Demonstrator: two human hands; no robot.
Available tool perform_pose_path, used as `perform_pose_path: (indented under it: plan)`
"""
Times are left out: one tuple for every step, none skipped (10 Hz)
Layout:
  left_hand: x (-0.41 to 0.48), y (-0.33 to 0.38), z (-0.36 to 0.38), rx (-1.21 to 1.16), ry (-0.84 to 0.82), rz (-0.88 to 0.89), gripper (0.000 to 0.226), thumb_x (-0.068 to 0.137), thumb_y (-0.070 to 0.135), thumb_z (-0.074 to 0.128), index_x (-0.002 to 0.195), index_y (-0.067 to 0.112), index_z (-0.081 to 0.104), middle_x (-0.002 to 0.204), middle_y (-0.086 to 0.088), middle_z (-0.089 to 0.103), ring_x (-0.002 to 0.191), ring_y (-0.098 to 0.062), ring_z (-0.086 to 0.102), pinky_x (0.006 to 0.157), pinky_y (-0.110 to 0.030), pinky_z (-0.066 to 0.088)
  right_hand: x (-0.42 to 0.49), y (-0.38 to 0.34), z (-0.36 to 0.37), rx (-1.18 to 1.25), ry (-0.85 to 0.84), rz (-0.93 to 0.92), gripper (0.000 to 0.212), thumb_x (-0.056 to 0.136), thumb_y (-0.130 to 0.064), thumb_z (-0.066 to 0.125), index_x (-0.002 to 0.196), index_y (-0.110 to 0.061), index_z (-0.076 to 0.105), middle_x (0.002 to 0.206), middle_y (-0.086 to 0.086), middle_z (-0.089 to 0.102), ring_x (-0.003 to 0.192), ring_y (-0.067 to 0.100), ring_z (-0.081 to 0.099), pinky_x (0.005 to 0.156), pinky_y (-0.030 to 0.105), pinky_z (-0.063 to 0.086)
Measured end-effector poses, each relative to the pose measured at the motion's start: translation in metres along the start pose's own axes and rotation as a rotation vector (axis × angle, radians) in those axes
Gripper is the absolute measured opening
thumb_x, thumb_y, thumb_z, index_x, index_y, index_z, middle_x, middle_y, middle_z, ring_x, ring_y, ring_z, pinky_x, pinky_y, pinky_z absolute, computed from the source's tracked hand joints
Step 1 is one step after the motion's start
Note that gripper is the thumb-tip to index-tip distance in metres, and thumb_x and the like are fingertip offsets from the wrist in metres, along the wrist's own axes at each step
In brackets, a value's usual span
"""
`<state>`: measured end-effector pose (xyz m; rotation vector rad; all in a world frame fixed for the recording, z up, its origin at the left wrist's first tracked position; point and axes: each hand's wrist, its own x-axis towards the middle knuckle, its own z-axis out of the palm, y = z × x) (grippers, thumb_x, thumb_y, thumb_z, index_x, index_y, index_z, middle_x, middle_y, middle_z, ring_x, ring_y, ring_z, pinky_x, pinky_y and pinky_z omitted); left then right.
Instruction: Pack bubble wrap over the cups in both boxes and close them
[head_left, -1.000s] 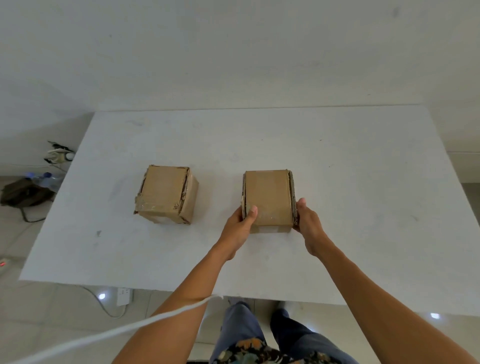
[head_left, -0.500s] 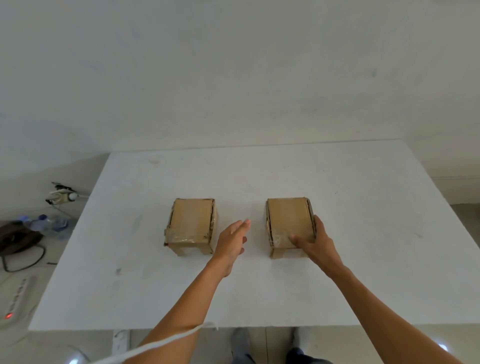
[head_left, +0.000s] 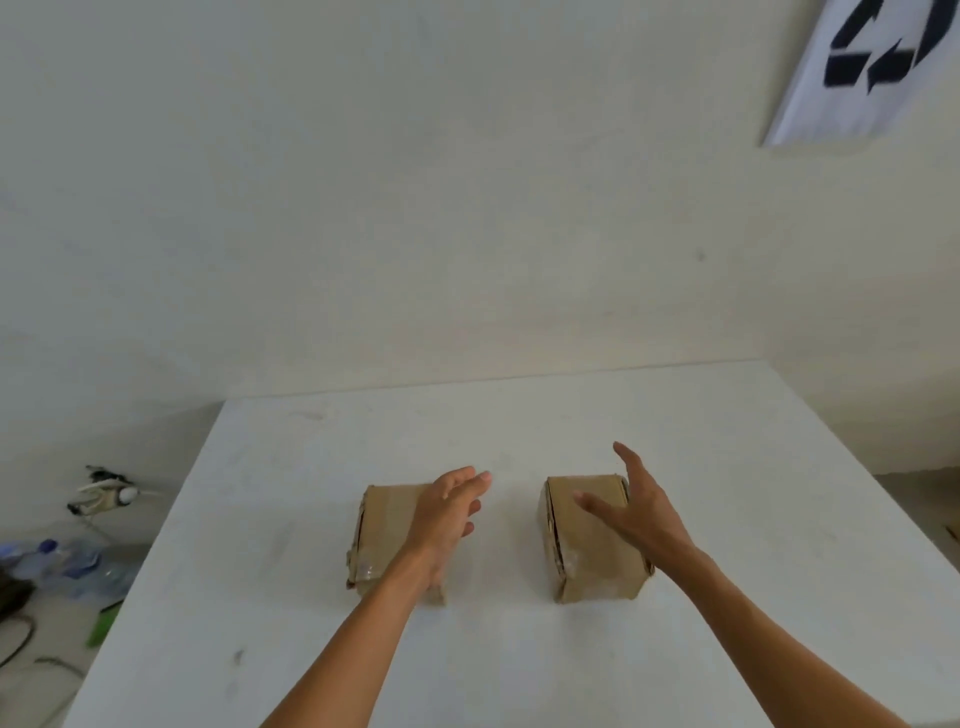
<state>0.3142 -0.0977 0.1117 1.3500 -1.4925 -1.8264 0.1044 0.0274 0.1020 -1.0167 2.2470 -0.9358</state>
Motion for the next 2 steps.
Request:
perform_pose_path:
  plan:
    - [-0.002,0.044,-0.008,-0.007,0.045,0.118,0.039,0.089,0.035,0.066,0.124,0.022,0.058,0.118,0.004,0.065,0.106,-0.012,0.063,0.091,-0.034,0.052,0.017,-0.041,-0.02,-0.03,0.047,-0.144,0.089,0.075,-0.057,0.068,0.146,-0.026,0.025,0.154,-0.002,0.033,0.138,0.02,0.037,0.106,0.041,0.039]
    - [-0.004,0.088,-0.017,0.023,0.148,0.289,0.031,0.088,0.032,0.069,0.116,0.021,0.061,0.111,0.004,0.067,0.105,-0.014,0.064,0.092,-0.036,0.052,0.028,-0.085,-0.041,0.018,0.128,-0.272,0.08,0.076,-0.057,0.067,0.142,-0.029,0.03,0.147,-0.004,0.04,0.133,0.015,0.042,0.099,0.035,0.041]
